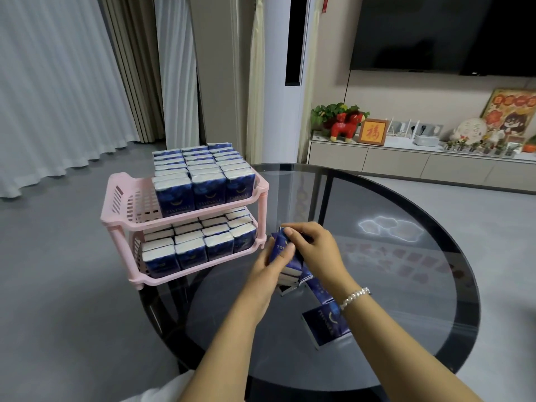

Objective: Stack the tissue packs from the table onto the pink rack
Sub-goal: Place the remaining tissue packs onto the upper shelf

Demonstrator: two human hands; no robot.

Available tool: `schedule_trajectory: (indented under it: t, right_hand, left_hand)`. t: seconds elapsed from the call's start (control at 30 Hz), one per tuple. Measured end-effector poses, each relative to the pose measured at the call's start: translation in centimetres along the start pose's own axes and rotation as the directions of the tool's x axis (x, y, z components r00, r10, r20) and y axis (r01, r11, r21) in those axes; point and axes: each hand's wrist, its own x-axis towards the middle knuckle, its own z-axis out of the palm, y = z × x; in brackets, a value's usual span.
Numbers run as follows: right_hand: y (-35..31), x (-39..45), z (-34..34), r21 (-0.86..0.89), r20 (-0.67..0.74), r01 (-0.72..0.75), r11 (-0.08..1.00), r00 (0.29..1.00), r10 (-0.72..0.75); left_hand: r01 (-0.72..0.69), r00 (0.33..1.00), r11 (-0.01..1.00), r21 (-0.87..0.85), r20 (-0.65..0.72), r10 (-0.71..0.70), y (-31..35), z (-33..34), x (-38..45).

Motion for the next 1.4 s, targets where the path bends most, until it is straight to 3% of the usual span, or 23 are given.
schedule_trajectory:
  t: [0.13,0.2,0.4,0.8,0.9,1.1,1.4]
  right_hand:
    - [0.3,0.4,-0.4,0.263,0.083,-0.124,0.957,0.991,0.106]
    - [1.1,0.9,-0.3,0.272,0.058,-0.216,0.938,0.976,0.208]
    - [3.7,2.9,0.5,-0.079,0.05,-0.427,0.901,0.901,0.431]
    - [5.0,5.2,3.0,-0.281,0.178,-0.494,0.823,0.816,0.551]
    - [4.6,5.3,3.1,-0.219,0.209,-0.536,0.815,0.791,0.575]
    - [3.8,3.3,0.5,0.096,0.071,-0.427,0.899,0.904,0.422]
    - [1.4,-0.6,-4.7,0.412,0.113,-0.266,0.871,0.964,0.241]
  left_hand:
    - [-0.003,0.997,0.999,-0.042,-0.073,0.0,-0.1,-0.5,0.2]
    - [0.015,0.986,0.995,-0.097,-0.167,-0.031,0.1,-0.8,0.3]
    - [0.077,0.931,0.994,-0.075,-0.352,-0.098,-0.2,-1.3,0.8]
    - [0.056,0.907,0.99,-0.129,-0.407,-0.104,-0.1,-1.7,1.2]
    - [0.055,0.909,0.989,-0.135,-0.402,-0.106,-0.1,-1.9,1.3]
    - [0.026,0.942,0.998,-0.052,-0.334,-0.042,0.0,-1.7,0.9]
    - [0.085,0.983,0.996,0.04,-0.167,-0.077,0.2,-1.1,0.2]
